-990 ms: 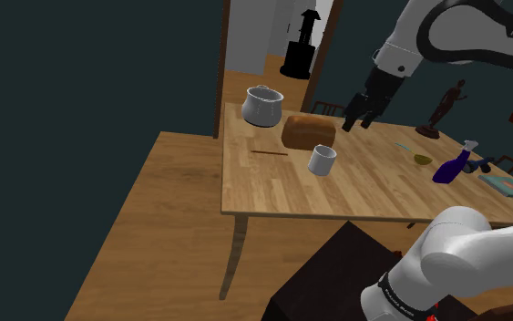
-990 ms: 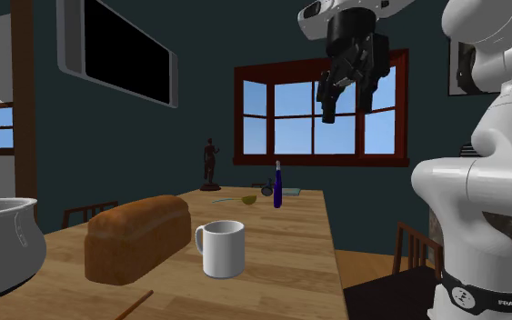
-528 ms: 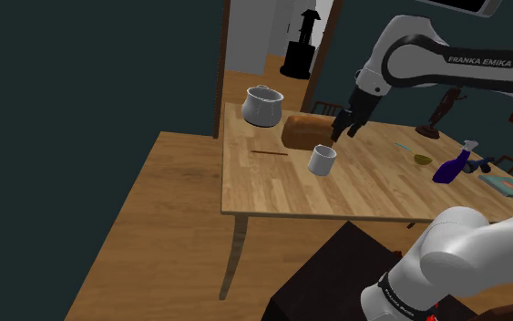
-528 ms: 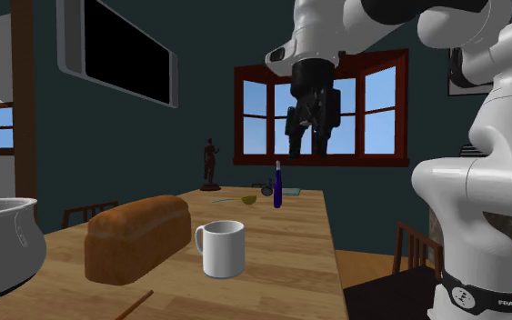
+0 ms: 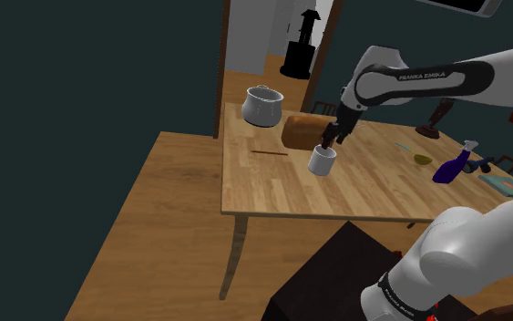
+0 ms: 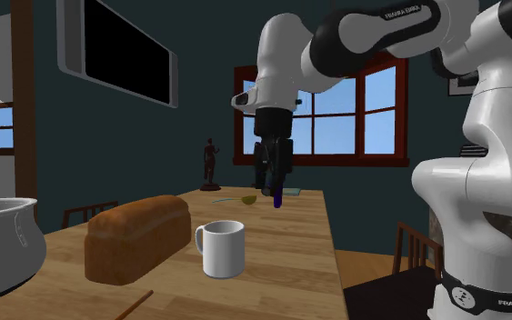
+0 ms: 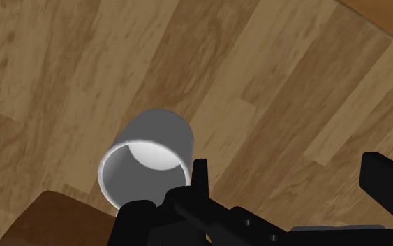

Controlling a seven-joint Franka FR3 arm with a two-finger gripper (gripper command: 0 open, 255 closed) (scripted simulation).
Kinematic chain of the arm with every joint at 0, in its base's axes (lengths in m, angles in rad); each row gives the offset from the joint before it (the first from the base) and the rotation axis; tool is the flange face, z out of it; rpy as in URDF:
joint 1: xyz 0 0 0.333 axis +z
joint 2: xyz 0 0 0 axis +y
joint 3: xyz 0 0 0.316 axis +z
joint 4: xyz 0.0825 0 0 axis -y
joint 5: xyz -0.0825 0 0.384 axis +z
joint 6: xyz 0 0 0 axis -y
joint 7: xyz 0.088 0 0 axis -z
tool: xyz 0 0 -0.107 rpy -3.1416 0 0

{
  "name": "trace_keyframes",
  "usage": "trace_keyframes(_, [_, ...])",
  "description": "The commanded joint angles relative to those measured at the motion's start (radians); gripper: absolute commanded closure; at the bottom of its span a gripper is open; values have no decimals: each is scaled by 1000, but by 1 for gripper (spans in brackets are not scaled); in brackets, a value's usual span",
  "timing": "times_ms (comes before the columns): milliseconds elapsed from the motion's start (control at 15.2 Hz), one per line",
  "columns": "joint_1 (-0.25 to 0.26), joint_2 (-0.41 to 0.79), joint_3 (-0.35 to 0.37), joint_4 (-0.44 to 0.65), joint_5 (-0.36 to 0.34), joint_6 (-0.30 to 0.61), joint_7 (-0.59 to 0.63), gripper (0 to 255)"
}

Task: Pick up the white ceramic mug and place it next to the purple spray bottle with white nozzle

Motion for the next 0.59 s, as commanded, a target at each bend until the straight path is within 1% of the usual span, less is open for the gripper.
trace_keyframes(0, [2,60,-27,5,2,57,-35,0])
trace_keyframes(264, [9,205,-82,44,32,160,-120,0])
trace_keyframes(528, [13,358,-126,103,94,246,-217,0])
